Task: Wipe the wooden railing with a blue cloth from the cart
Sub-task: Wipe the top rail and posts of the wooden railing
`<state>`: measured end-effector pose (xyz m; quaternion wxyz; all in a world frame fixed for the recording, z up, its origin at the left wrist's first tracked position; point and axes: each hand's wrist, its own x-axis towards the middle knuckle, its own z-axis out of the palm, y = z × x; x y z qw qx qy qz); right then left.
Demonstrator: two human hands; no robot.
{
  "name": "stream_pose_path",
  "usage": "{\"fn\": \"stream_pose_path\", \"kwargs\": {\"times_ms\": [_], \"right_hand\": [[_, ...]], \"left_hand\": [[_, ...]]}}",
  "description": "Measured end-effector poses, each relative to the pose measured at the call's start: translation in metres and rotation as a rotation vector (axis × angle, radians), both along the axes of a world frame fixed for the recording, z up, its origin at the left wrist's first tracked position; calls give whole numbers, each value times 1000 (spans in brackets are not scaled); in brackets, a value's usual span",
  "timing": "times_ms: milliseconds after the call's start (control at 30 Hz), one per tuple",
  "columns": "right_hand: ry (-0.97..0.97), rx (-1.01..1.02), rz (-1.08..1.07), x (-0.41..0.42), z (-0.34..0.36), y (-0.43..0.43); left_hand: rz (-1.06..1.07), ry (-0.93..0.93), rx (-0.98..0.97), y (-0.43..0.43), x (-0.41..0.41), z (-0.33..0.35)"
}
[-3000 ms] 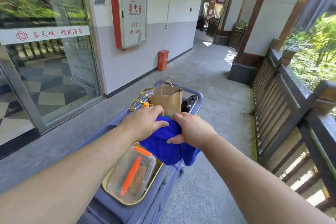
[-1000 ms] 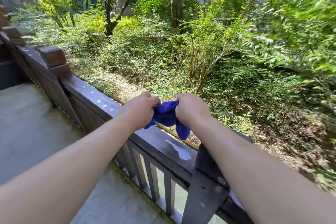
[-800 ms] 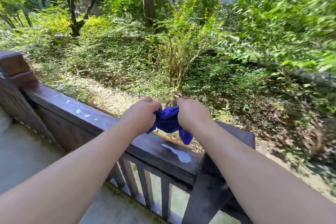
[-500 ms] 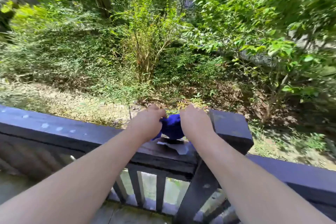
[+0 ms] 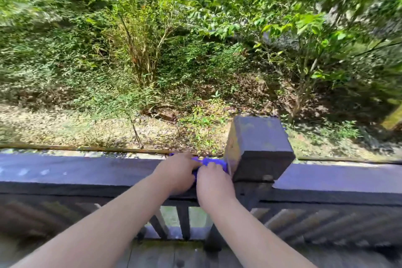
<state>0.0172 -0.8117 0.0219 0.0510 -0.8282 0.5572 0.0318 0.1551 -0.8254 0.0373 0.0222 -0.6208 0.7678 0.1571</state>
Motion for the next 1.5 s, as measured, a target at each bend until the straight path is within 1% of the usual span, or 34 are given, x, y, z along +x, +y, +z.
{"fn": "stream_pose_path", "kwargs": {"times_ms": [67, 200, 267, 333, 467, 600, 667, 767, 967, 1067, 1133, 1267, 1333, 1400, 1500], "right_hand": [[-6, -22, 5, 1, -4, 4], [-28, -36, -15, 1, -11, 7], [18, -39, 12, 1, -12, 7], [78, -38, 51, 1, -15, 6], [79, -1, 68, 0, -26, 13], [-33, -84, 12, 5, -31, 9], [-63, -90, 19, 8, -32, 2], [-124, -115, -25, 8, -32, 5], [-248, -177, -43, 10, -27, 24], [-259, -156, -70, 16, -22, 10], [-251, -186, -77, 20, -21, 7], [-213, -183, -6, 19, -29, 27], [-206, -172, 13, 20, -32, 31], [-214, -142, 29, 25, -34, 26], [-233, -81, 97, 39, -30, 16]], "left_hand": [[3, 11, -50, 4, -1, -8], [-20, 68, -77, 10, 9, -11], [-28, 88, -95, 12, 14, -12], [-68, 65, -110, 14, 16, -14], [-157, 12, -147, 23, 25, -22], [-188, 61, -180, 20, 37, -28], [-178, 80, -200, 12, 36, -27], [-188, 66, -254, 12, 34, -27], [-208, 30, -163, 19, 45, -30], [-164, 49, -149, 8, 41, -23], [-153, 50, -156, 5, 40, -20], [-161, -2, -151, 26, 51, -24], [-135, 47, -155, 36, 60, -27], [-87, 77, -152, 40, 67, -25], [65, 22, -142, 41, 71, -20]]}}
